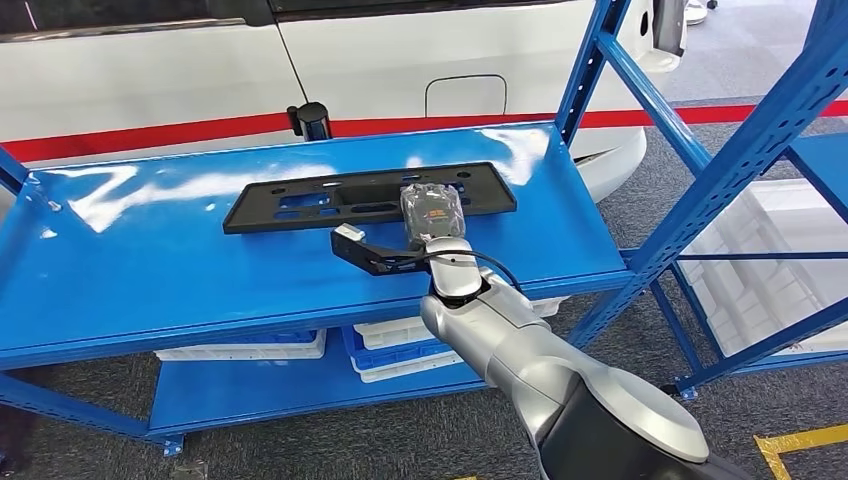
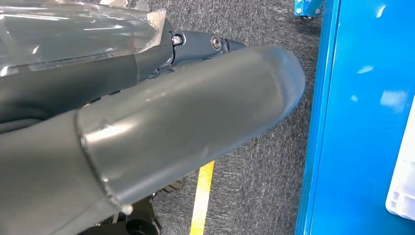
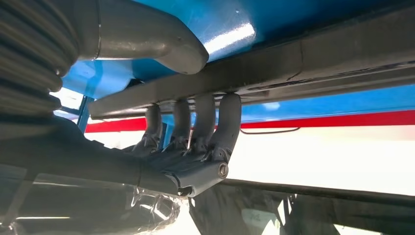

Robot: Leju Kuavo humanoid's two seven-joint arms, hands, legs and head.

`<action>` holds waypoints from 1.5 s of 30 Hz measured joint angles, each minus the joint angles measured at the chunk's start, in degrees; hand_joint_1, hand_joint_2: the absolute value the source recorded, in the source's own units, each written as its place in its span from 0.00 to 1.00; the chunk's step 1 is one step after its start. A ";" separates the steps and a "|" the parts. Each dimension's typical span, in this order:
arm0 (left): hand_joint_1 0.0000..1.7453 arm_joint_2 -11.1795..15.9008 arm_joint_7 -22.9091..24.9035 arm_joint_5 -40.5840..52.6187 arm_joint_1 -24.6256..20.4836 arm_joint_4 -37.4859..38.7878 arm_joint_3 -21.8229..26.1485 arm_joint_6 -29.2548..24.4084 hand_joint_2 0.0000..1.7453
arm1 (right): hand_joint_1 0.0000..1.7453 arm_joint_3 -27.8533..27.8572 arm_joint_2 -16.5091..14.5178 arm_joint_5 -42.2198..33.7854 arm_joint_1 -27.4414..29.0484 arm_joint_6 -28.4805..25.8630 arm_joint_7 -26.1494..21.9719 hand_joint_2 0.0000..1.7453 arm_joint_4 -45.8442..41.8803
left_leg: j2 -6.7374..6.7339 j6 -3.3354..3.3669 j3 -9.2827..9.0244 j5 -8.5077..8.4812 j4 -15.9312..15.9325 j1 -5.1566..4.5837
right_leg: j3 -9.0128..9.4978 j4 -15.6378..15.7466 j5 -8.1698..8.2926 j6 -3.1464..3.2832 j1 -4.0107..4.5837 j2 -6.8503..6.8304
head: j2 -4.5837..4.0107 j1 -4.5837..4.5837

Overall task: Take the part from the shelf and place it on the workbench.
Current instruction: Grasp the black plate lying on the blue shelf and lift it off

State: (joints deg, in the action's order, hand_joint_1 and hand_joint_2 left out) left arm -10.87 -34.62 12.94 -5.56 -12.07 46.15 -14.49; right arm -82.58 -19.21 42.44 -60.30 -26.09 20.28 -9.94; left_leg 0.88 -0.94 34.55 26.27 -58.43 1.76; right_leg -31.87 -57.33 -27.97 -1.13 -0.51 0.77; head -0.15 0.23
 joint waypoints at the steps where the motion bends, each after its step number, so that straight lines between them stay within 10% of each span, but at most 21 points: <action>1: 0.00 0.01 -0.01 0.07 0.01 0.00 0.01 -0.03 0.00 | 1.00 0.08 0.05 -0.08 -0.04 -0.14 0.01 1.00 0.08 | 0.00 0.00 0.00 0.00 0.00 0.00 | 0.00 0.00 0.00 0.00 0.00 0.00 | 0.00 -0.01; 26: 0.00 0.12 -0.57 0.07 0.11 0.00 1.35 -0.15 0.00 | 0.99 1.79 0.96 -0.79 -0.54 -3.22 -2.75 1.00 0.48 | -0.03 0.01 0.01 -0.01 0.00 0.00 | 0.00 -0.02 0.00 0.00 0.01 0.02 | 0.00 0.00; 30: 0.00 0.12 -0.61 0.07 0.11 0.00 1.37 -0.15 0.00 | 0.01 1.79 0.96 -0.70 -0.57 -3.20 -2.98 1.00 0.47 | -0.03 0.01 0.01 -0.01 0.00 0.00 | 0.00 -0.02 0.00 0.00 0.01 0.02 | 0.00 -0.01; 45: 0.00 0.03 -0.73 -0.35 0.13 0.02 1.52 -0.85 0.00 | 0.00 1.28 -0.14 1.57 -0.11 -0.87 -4.31 1.00 0.48 | -0.02 0.01 0.01 -0.01 0.00 0.00 | 0.00 -0.03 0.00 0.00 0.01 0.02 | 0.00 0.01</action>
State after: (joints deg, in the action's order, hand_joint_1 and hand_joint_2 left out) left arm -10.84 -35.35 12.59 -5.44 -12.04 47.66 -15.33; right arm -81.29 -19.34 44.01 -60.42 -26.96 15.98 -9.46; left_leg 0.86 -0.94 34.56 26.26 -58.43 1.76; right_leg -31.87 -57.36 -27.97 -1.13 -0.50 0.79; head -0.15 0.23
